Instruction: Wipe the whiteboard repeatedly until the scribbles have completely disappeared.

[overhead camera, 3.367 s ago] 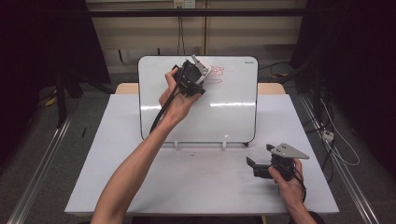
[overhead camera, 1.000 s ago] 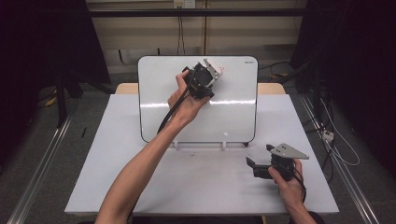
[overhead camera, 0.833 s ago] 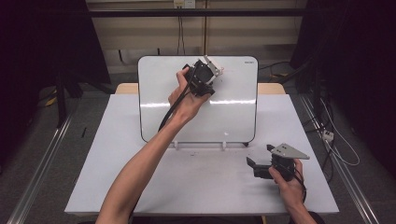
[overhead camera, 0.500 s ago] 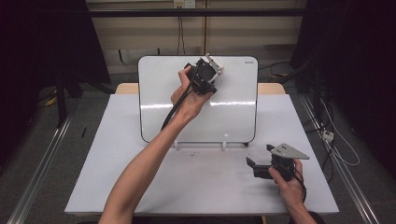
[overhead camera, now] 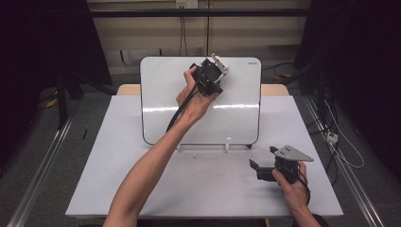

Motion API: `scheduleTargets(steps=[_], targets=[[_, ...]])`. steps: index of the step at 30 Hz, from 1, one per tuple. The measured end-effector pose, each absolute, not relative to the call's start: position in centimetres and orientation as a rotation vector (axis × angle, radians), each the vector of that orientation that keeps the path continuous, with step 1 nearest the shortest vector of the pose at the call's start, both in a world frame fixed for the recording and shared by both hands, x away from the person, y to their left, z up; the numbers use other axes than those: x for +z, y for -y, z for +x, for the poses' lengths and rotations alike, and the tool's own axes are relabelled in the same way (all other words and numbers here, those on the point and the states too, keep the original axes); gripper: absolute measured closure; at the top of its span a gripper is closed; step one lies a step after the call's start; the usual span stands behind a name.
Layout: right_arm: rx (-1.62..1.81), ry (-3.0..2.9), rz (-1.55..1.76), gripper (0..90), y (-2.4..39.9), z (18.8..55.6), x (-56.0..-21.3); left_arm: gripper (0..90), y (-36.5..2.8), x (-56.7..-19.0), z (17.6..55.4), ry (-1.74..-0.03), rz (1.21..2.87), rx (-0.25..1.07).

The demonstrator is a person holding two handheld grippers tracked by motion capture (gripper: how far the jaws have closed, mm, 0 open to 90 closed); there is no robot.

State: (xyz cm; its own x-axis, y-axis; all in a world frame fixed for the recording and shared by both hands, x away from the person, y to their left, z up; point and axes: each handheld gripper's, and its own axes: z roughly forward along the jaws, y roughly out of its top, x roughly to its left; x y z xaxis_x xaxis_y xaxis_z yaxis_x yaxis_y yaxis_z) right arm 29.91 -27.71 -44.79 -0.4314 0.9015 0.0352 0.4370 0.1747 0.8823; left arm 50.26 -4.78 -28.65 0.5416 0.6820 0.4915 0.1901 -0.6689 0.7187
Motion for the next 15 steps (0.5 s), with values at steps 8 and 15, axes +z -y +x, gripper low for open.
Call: scheduleTargets(steps=[8,15], targets=[[1.204,-1.949,1.260,6.2,27.7,29.9,-44.8,31.2,5.4,-28.9,50.3,-0.658,2.154,1.068],[1.206,-1.948,1.261,6.2,27.7,29.9,-44.8,31.2,6.0,-29.0,50.2,-0.641,2.153,1.074]])
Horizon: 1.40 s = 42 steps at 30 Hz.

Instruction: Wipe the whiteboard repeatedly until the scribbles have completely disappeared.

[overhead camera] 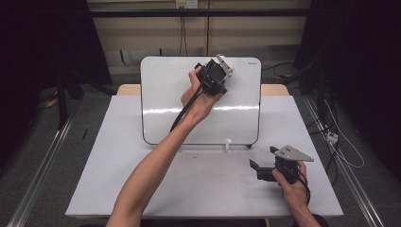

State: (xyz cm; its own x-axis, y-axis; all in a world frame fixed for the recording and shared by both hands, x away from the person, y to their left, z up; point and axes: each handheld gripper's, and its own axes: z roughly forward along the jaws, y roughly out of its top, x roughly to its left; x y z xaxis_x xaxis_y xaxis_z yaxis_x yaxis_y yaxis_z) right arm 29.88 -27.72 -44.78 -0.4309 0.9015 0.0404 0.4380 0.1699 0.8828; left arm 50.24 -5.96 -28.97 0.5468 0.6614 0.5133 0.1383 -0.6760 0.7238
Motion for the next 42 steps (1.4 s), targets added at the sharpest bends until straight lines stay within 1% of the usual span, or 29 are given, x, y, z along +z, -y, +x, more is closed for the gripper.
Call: scheduleTargets(steps=[12,21,28,39,42], targets=[[1.207,-1.949,1.262,6.1,27.7,29.9,-44.8,31.2,7.1,-29.4,49.8,-0.596,2.156,1.079],[1.205,-1.948,1.262,6.1,27.7,29.9,-44.8,31.2,8.5,-30.2,49.2,-0.545,2.190,1.079],[1.206,-1.948,1.258,6.1,27.7,29.8,-44.7,31.2,9.1,-30.7,48.4,-0.451,2.265,1.080],[1.206,-1.948,1.256,6.1,27.7,29.8,-44.7,31.2,9.1,-33.9,45.6,-0.333,2.315,1.054],[1.205,-1.948,1.254,6.1,27.7,29.8,-44.7,31.2,8.7,-34.5,45.1,-0.332,2.309,1.017]])
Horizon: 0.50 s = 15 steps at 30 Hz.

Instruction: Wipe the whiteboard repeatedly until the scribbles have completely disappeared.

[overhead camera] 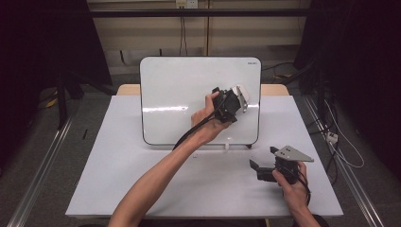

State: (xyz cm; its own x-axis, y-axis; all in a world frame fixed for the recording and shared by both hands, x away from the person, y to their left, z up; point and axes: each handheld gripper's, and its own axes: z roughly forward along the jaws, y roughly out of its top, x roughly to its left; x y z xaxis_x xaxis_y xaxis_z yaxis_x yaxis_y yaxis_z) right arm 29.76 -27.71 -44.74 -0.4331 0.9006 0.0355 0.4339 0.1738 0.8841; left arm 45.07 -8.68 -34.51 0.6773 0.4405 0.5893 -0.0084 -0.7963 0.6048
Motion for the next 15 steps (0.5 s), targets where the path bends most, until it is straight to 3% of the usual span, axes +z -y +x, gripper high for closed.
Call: scheduleTargets(steps=[6,15], targets=[[1.201,-1.948,1.257,6.1,27.7,29.8,-44.8,31.3,8.2,-34.4,45.1,-0.356,2.275,0.959],[1.202,-1.948,1.256,6.1,27.8,29.8,-44.8,31.2,8.0,-32.3,46.8,-0.414,2.284,1.035]])
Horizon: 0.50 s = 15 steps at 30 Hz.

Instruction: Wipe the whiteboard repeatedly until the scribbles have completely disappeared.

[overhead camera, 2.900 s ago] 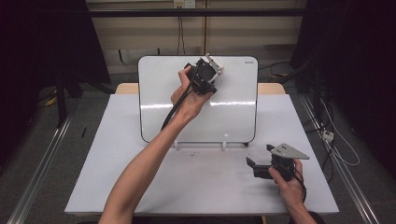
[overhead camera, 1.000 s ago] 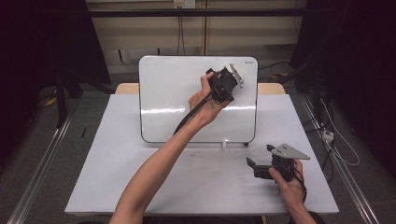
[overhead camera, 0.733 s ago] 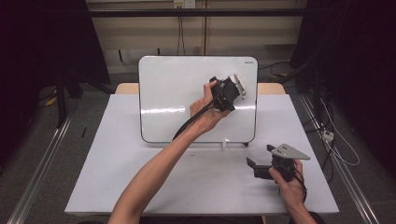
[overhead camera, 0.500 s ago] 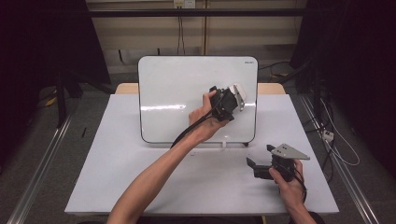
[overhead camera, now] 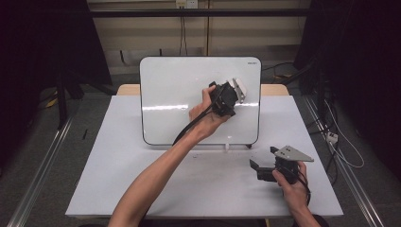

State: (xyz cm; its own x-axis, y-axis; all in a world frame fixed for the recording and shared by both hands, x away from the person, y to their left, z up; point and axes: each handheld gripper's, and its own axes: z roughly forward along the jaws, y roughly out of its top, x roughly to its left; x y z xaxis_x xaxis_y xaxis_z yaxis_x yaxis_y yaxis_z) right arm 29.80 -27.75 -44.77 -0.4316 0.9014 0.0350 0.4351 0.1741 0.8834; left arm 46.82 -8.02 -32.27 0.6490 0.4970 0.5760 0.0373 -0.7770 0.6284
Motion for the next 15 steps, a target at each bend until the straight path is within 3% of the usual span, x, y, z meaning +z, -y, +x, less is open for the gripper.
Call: scheduleTargets(steps=[15], targets=[[1.202,-1.947,1.258,6.1,27.8,29.8,-44.8,31.3,4.7,-29.9,49.1,-0.563,2.229,1.024]])
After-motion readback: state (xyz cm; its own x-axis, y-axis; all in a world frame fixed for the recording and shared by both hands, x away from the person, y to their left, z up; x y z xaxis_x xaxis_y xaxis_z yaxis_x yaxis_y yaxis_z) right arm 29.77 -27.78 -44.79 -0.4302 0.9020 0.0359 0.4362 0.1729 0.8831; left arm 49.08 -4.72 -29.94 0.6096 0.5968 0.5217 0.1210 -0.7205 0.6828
